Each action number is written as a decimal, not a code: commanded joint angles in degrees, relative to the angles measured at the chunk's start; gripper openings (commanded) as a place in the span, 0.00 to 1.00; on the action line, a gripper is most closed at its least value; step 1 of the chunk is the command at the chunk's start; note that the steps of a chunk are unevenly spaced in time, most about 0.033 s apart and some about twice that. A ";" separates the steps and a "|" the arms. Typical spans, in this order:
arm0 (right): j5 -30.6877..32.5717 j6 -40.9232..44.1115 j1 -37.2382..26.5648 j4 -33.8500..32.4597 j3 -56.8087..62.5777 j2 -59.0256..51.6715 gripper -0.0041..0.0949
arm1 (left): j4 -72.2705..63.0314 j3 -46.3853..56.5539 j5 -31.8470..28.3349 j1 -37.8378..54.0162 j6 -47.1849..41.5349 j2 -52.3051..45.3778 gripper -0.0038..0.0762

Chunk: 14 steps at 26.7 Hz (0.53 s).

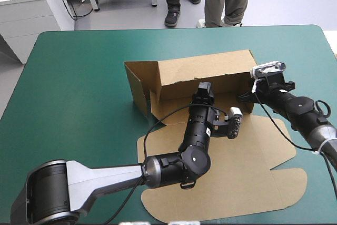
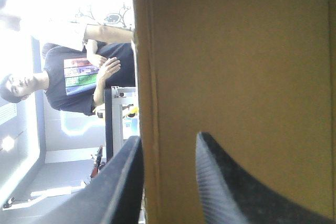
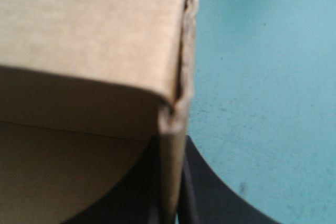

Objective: Fold the box

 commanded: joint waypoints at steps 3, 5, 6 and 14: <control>7.90 25.69 0.34 -24.21 -6.98 -1.71 0.04 | 2.54 -2.02 7.12 -3.13 -0.79 -10.83 0.13; 12.40 35.66 0.34 -34.80 -9.94 -1.71 0.04 | 2.54 -2.02 7.00 -2.14 -1.11 -14.55 0.04; 15.20 40.71 0.34 -39.77 -11.71 -1.66 0.04 | 2.54 -2.02 6.56 -1.18 -1.69 -16.79 0.04; 38.35 54.02 0.74 -49.30 -26.56 -1.27 0.04 | -18.47 -2.15 -1.54 18.09 -8.56 -34.47 0.04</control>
